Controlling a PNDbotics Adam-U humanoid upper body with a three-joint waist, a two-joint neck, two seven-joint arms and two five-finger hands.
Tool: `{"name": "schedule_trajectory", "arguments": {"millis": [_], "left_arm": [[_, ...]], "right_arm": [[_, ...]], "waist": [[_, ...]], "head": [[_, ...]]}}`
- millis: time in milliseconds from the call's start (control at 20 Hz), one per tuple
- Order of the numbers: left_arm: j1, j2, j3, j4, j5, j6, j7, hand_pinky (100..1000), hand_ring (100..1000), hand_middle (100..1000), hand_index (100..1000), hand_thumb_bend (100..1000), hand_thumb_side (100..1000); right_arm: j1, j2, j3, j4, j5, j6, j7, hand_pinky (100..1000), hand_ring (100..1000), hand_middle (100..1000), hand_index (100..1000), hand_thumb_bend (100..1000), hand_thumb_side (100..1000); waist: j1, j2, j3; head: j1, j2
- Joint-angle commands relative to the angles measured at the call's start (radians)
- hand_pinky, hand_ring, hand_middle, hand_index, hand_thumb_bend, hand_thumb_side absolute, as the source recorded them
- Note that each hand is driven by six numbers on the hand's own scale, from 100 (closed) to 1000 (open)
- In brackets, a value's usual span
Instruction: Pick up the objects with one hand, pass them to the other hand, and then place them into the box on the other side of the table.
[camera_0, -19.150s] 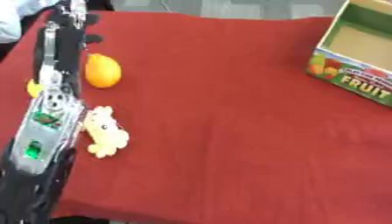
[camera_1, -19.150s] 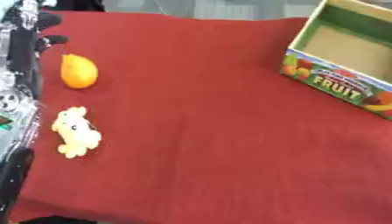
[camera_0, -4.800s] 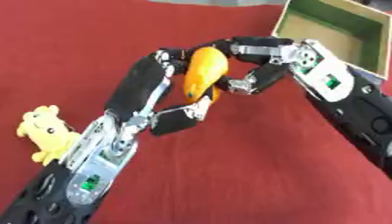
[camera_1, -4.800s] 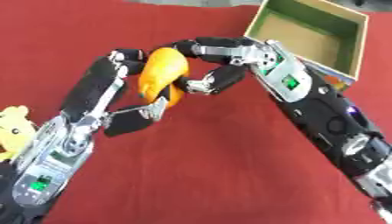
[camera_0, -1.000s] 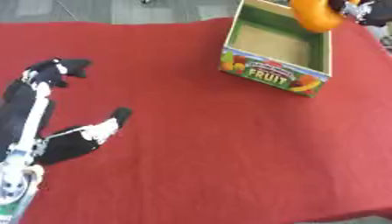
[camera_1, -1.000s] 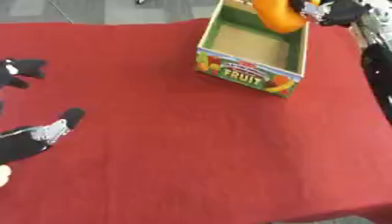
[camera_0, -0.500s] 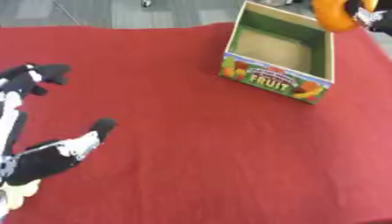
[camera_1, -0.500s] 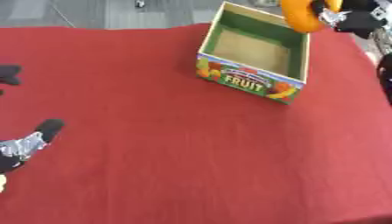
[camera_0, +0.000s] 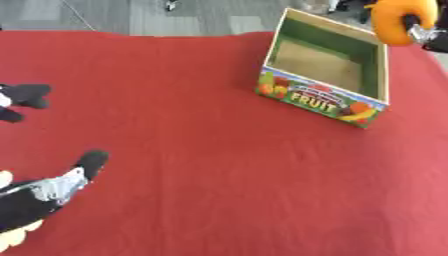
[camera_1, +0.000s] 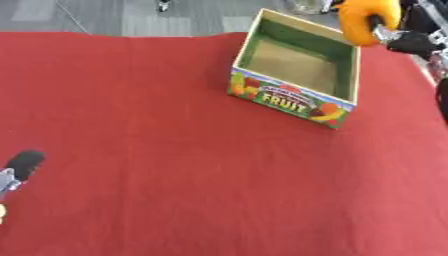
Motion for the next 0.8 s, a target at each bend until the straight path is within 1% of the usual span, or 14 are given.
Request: {"name": "schedule_trajectory", "arguments": {"millis": [50, 250, 350, 600, 800], "left_arm": [[-0.013, 0.022, 0.012, -0.021, 0.005, -0.006, 0.003, 646, 714, 612, 804, 606, 614], [-0.014, 0.02, 0.012, -0.021, 0.008, -0.011, 0.007, 646, 714, 613, 803, 607, 615], [-0.014, 0.02, 0.012, -0.021, 0.008, -0.012, 0.008, 646, 714, 613, 803, 607, 615], [-0.015, 0.017, 0.011, -0.021, 0.006, -0.015, 0.008, 646, 714, 613, 803, 607, 615], [-0.02, 0.017, 0.011, -0.021, 0.006, -0.02, 0.011, 645, 713, 612, 803, 601, 617]], "right_arm": [[-0.011, -0.072, -0.009, 0.044, 0.034, -0.047, -0.048, 836, 1000, 314, 469, 100, 100], [-0.03, -0.07, 0.003, 0.114, 0.091, -0.069, -0.106, 834, 1000, 315, 470, 100, 100], [-0.037, -0.065, 0.008, 0.129, 0.117, -0.079, -0.125, 834, 1000, 315, 472, 100, 100], [-0.058, -0.052, 0.016, 0.123, 0.154, -0.086, -0.145, 827, 1000, 318, 474, 100, 100], [-0.059, -0.041, 0.015, 0.118, 0.179, -0.099, -0.164, 822, 1000, 322, 477, 100, 100]], "waist": [[-0.001, -0.014, 0.006], [0.001, -0.011, 0.015], [0.002, -0.009, 0.017], [0.002, -0.006, 0.024], [-0.005, 0.0, 0.037]], "head": [[-0.023, -0.017], [-0.04, -0.018], [-0.044, -0.018], [-0.047, -0.014], [-0.058, -0.015]]}}
